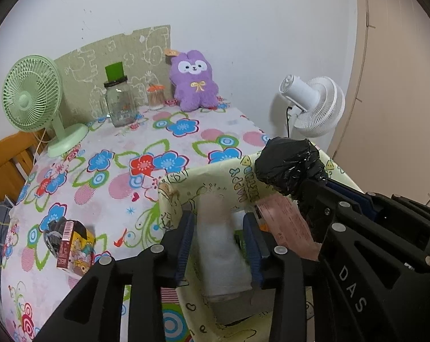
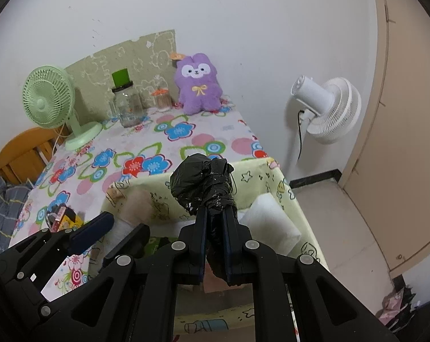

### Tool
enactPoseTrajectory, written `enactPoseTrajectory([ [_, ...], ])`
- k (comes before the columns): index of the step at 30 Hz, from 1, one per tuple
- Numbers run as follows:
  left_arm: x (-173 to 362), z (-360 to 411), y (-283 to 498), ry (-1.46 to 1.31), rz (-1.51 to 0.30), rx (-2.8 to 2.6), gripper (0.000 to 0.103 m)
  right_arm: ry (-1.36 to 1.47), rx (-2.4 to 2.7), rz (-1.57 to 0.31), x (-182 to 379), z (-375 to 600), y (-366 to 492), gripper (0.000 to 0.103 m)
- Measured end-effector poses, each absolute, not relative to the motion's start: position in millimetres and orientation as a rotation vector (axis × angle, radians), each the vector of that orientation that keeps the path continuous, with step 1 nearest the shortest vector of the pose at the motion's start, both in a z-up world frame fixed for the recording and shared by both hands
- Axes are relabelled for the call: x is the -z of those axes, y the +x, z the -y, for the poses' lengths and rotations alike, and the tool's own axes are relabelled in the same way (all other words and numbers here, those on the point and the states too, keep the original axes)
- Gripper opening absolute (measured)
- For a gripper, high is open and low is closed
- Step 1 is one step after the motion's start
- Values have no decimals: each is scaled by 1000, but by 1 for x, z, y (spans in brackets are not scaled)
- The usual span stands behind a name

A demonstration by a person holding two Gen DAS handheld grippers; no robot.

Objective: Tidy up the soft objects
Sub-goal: 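Lower the white cloth and black bag into the gift box and open both tools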

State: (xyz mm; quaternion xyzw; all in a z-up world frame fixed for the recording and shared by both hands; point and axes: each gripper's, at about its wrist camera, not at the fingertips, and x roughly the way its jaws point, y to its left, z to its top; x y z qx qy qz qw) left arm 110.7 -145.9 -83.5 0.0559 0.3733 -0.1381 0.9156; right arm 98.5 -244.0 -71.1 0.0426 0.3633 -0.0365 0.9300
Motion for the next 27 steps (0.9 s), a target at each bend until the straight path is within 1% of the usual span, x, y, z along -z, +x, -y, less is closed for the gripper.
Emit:
enactPoseTrajectory([
  [4,89,148,114,123,-791,282,42,105,72,-763,78,247,103,15],
  [5,89,148,114,125,-791,282,45,107,73,-766,79,247,103,15],
  [6,89,149,114,127,-790,284,47,108,71,-771,79,247,104,18],
  [8,89,150,114,125,-789,299,56,108,67,-781,80,248,106,28],
  [9,89,150,114,124,-790,306,58,107,68,-782,80,248,106,37],
  [10,88,151,113,124,-786,313,63,107,71,-779,80,248,106,46],
  [12,87,152,112,126,-780,318,66,107,76,-769,80,249,106,52],
  [17,85,152,111,126,-777,322,73,107,79,-765,78,250,106,60],
  [18,85,152,111,124,-774,327,75,105,84,-760,77,250,105,64],
  [19,84,151,110,123,-771,331,79,105,85,-758,76,250,105,68],
  [22,79,150,105,127,-746,314,89,104,87,-744,72,249,102,72],
  [27,72,146,100,122,-725,316,90,96,90,-718,64,244,97,79],
])
